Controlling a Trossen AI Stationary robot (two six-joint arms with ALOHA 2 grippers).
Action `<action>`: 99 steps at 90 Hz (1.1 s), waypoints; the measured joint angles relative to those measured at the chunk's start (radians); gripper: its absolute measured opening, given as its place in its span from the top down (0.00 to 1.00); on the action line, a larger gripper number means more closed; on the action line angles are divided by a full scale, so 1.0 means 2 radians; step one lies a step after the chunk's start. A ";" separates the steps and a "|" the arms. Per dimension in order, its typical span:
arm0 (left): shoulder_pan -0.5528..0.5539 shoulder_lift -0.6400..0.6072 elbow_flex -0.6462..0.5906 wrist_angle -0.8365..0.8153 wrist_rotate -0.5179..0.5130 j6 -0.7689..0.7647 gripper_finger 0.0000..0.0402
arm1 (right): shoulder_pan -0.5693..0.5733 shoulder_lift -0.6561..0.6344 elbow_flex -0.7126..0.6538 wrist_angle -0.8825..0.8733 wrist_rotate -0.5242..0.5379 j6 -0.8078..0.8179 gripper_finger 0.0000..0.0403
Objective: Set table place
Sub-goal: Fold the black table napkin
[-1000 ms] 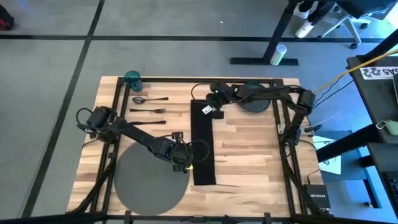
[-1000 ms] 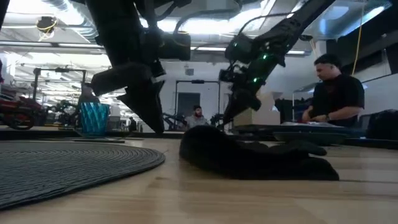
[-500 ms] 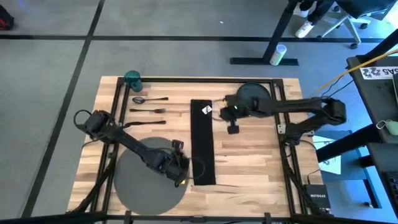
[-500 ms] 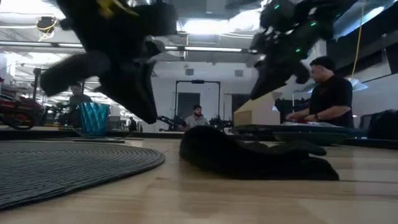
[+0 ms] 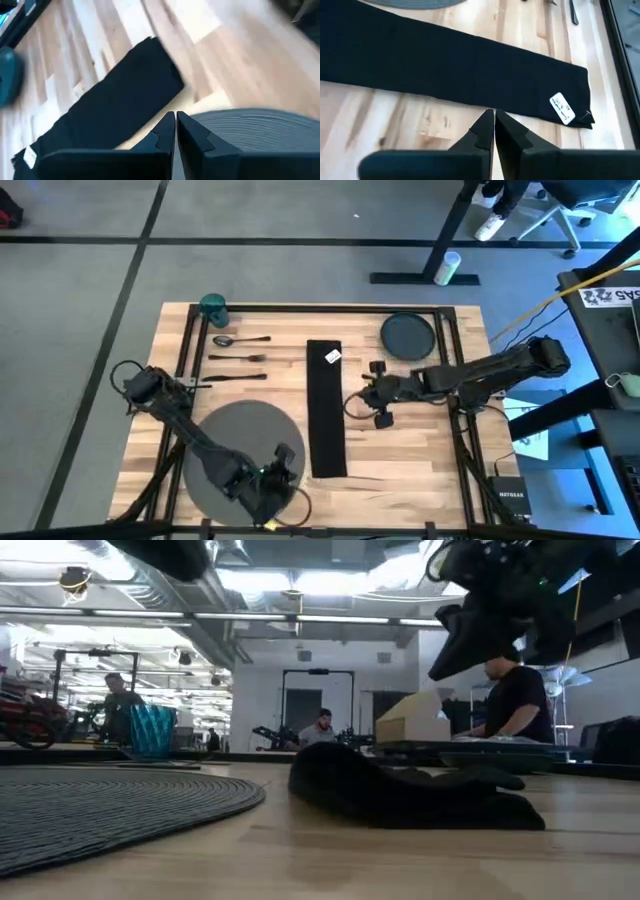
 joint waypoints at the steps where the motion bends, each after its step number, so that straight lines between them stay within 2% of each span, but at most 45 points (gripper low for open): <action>1: 0.000 0.000 0.000 0.000 0.000 -0.005 1.00 | 0.002 0.000 0.000 0.000 0.001 0.001 1.00; 18: 0.017 0.008 0.000 0.019 0.003 -0.075 1.00 | 0.026 0.000 0.000 0.010 0.016 0.012 1.00; 32: 0.043 0.018 0.000 0.078 0.065 -0.068 0.99 | 0.025 0.000 0.000 0.008 0.016 0.022 1.00; 49: 0.053 0.026 0.000 0.075 0.102 -0.057 0.93 | 0.025 0.000 0.000 0.008 0.016 0.024 1.00; 66: 0.054 0.026 0.000 0.078 0.101 -0.034 0.81 | 0.025 0.000 0.000 0.004 0.016 0.023 1.00; 76: 0.053 0.039 0.000 0.079 0.069 0.014 0.76 | 0.025 0.000 0.001 0.004 0.016 0.023 1.00; 85: 0.053 0.059 0.000 0.094 0.046 0.057 0.72 | 0.025 0.000 0.001 0.003 0.016 0.023 1.00; 99: 0.054 0.079 0.000 0.118 0.030 0.082 0.70 | 0.025 0.000 0.001 -0.002 0.016 0.023 1.00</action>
